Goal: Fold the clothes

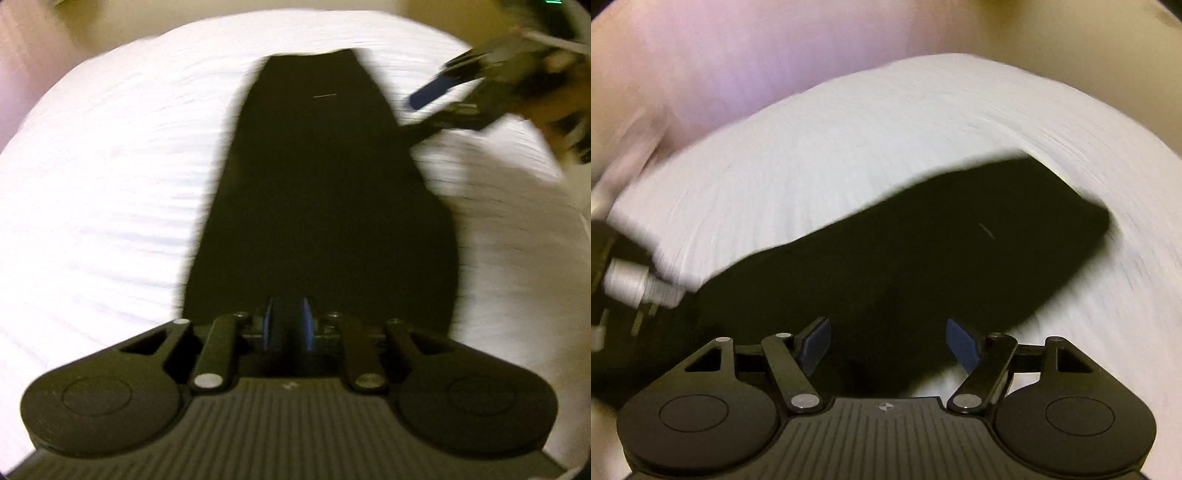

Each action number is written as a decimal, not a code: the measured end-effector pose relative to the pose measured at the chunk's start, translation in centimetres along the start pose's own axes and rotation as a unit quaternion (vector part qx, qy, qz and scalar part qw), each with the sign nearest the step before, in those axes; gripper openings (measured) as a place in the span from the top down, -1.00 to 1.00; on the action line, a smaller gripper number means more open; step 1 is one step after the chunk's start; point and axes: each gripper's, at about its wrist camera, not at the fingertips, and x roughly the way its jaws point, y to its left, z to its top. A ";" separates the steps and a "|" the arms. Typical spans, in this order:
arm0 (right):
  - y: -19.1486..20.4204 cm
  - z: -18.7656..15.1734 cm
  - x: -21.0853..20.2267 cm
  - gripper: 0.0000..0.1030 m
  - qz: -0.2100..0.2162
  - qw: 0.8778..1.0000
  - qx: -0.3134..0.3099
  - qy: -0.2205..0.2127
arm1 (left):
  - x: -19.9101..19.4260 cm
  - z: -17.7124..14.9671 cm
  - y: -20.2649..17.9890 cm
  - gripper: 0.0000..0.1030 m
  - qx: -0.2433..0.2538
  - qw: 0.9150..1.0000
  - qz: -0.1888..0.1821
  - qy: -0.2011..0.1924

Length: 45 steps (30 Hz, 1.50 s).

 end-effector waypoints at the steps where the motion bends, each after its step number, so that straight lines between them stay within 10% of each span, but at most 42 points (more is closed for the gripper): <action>1: -0.3 1.3 1.1 -0.41 0.011 0.999 -0.048 0.010 | 0.9 0.1 1.0 0.72 -0.019 1.000 0.008 0.003; 7: -1.3 8.6 8.5 -0.41 0.062 0.950 -0.302 0.053 | 6.0 0.1 4.4 0.72 -0.073 0.997 0.015 0.020; 17: 1.4 12.6 18.2 -0.14 0.127 0.852 -0.500 0.087 | 7.5 -0.8 5.1 0.45 -0.064 0.997 -0.006 0.034; 30: 2.7 12.0 18.8 -0.10 0.145 0.824 -0.533 0.127 | 8.1 -1.4 6.1 0.46 -0.072 0.995 -0.033 0.056; 35: 3.6 12.3 19.3 0.99 0.140 0.817 -0.537 0.155 | 7.5 -0.7 5.2 1.00 -0.064 0.996 -0.020 0.057; 45: 5.2 16.0 19.0 1.00 0.103 0.841 -0.518 0.113 | 6.6 -0.6 9.3 0.97 -0.119 0.992 -0.012 0.040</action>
